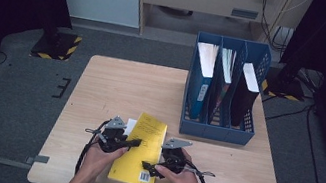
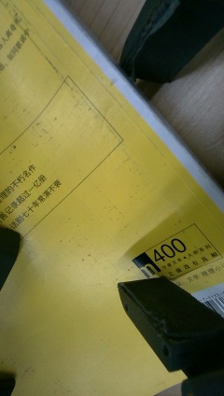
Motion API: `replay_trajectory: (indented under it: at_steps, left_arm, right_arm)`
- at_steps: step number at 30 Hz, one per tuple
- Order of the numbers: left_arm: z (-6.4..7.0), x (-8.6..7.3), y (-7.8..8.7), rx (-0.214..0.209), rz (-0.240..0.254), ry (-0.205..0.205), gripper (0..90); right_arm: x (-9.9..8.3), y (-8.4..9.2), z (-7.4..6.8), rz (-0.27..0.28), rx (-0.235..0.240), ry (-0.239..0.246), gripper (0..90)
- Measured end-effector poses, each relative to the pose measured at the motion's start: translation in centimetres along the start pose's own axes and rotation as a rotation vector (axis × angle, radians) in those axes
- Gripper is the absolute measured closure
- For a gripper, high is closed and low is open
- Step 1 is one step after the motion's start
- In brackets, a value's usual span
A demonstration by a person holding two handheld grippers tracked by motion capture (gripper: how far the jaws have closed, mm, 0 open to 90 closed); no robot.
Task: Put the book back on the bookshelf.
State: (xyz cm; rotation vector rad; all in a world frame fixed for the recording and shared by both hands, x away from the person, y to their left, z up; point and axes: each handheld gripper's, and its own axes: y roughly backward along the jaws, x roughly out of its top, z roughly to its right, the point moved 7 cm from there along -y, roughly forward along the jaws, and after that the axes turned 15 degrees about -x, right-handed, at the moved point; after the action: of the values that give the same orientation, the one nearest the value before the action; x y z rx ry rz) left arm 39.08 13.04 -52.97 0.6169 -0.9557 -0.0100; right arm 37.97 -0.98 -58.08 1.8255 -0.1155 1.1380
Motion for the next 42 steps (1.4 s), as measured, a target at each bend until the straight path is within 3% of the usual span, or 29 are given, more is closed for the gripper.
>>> replay_trajectory:
  at_steps: [5,10,14,17,21,26,29,33,35,42]
  left_arm:
    - [0.4,0.2,0.6,-0.03,0.026,-0.002,78.8]
    - [0.1,0.1,0.6,-0.027,-0.006,-0.015,77.4]
    - [-1.0,-0.4,0.5,0.001,-0.042,0.002,70.5]
    - [-2.0,-1.0,0.3,0.035,-0.077,0.01,60.1]
    - [-2.9,-1.9,-0.2,0.021,-0.074,0.054,54.7]
    - [-3.1,-2.2,-0.5,0.017,-0.09,0.037,46.3]
    - [-3.4,-2.2,-0.8,0.03,-0.093,0.025,35.5]
    - [-3.7,-2.4,-0.9,0.068,-0.077,0.027,26.0]
    - [-3.9,-2.4,-0.9,0.109,-0.082,0.028,18.0]
    - [-3.8,-2.5,-0.9,0.1,-0.092,0.02,19.7]
  right_arm:
    - [0.3,-0.3,-0.4,0.01,0.055,-0.01,0.6]
    - [0.3,-0.4,-0.6,0.01,0.069,-0.021,1.0]
    - [0.3,-0.4,-0.5,0.009,0.052,-0.011,1.8]
    - [0.4,-0.4,-0.4,0.012,0.043,-0.012,2.9]
    - [0.4,-0.5,-0.4,0.011,0.031,-0.001,3.5]
    - [0.4,-0.5,-0.4,0.009,0.027,-0.002,3.6]
    - [0.4,-0.5,-0.4,0.01,0.026,-0.003,4.0]
    - [0.4,-0.5,-0.4,0.011,0.029,-0.002,4.2]
    - [0.4,-0.5,-0.4,0.011,0.031,-0.003,4.3]
    - [0.5,-0.5,-0.4,0.012,0.035,-0.01,4.5]
